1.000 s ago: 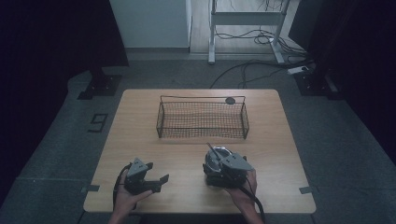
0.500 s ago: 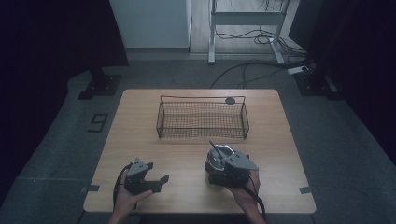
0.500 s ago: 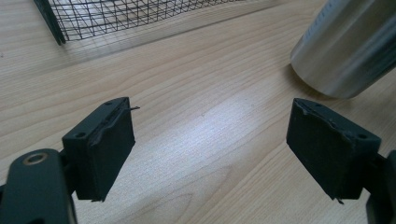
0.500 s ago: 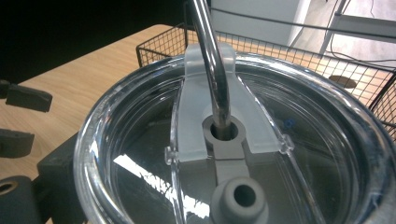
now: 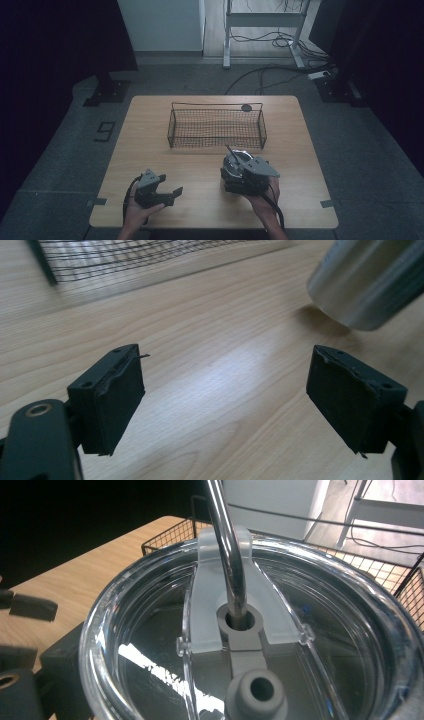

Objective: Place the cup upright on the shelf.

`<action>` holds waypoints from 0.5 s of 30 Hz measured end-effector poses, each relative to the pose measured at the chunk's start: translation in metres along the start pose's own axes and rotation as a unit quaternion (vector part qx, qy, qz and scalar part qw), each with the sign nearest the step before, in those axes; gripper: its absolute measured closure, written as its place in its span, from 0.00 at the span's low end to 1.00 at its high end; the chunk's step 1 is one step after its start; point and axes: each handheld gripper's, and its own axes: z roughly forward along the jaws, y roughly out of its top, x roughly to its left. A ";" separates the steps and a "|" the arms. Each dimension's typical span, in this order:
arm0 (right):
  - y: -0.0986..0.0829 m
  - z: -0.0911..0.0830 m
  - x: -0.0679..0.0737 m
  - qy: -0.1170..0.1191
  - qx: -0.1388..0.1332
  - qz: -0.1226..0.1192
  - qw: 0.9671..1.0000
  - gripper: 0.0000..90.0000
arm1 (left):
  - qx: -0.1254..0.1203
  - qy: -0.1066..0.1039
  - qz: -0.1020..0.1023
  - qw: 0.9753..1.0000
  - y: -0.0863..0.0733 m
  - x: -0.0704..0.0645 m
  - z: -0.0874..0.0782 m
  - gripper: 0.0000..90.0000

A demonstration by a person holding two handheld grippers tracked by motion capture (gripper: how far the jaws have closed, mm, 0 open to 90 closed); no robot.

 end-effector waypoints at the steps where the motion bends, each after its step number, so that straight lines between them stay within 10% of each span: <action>1: 0.002 -0.001 0.000 -0.002 -0.001 0.000 1.000 0.04 | 0.001 -0.003 0.001 1.000 0.000 -0.001 0.000 0.17; 15: 0.027 -0.009 -0.008 0.003 -0.010 0.003 1.000 0.04 | 0.010 0.003 0.003 1.000 -0.001 -0.005 0.005 0.18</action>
